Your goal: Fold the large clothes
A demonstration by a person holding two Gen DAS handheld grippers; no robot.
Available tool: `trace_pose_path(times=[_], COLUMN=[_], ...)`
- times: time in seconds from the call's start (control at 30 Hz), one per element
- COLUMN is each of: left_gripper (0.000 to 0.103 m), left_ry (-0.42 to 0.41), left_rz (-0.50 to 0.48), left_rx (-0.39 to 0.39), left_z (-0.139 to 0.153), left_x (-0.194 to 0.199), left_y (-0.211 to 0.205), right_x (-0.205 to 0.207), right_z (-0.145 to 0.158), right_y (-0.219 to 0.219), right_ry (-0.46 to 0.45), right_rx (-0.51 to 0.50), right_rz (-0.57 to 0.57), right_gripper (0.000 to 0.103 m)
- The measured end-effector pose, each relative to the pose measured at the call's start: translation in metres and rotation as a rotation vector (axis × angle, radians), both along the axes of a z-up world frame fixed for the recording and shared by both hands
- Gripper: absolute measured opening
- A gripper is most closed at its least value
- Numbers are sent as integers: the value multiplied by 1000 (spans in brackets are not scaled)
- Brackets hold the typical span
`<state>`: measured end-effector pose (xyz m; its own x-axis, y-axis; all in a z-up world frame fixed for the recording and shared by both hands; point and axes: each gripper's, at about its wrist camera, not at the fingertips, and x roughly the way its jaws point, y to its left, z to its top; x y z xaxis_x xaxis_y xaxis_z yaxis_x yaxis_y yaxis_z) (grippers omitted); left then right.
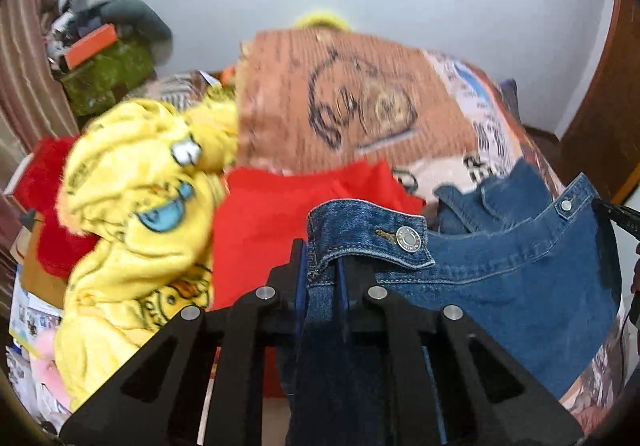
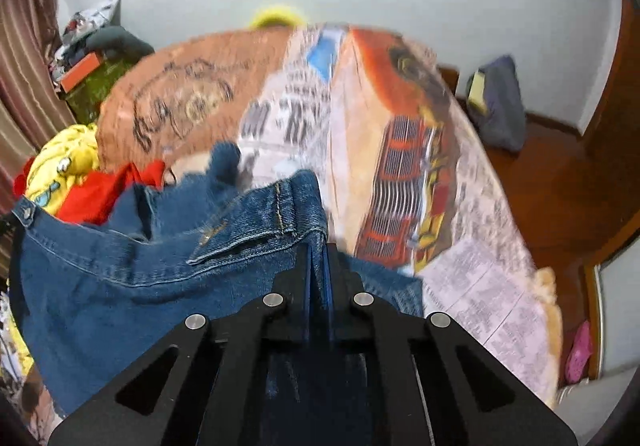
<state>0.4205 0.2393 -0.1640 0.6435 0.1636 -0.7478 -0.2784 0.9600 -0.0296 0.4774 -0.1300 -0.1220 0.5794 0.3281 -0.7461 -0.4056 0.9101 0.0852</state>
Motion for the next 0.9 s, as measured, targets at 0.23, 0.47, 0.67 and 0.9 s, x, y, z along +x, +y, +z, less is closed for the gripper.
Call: trace_pose_path(times=[0.23,0.47,0.67,0.9], left_gripper=[12,12,21,31], left_ry=[129,203,211,132], left_rz=[22,6,-8,-47], left_rx=[99,-21,-41,37], left_z=[-48,-96,-76,-33], left_x=[16,17,-5,-36], left_y=[-1,11,14,-14], right_x=[20,26,-1,-53], right_z=[-33,-62,-30,10], right_y=[1,-1,1,36], right_ry=[68,150,53,4], right_rx=[-55,-117,-182,-83], right_rz=[-62,-66,-49,117], right_gripper=[5,5,10,17])
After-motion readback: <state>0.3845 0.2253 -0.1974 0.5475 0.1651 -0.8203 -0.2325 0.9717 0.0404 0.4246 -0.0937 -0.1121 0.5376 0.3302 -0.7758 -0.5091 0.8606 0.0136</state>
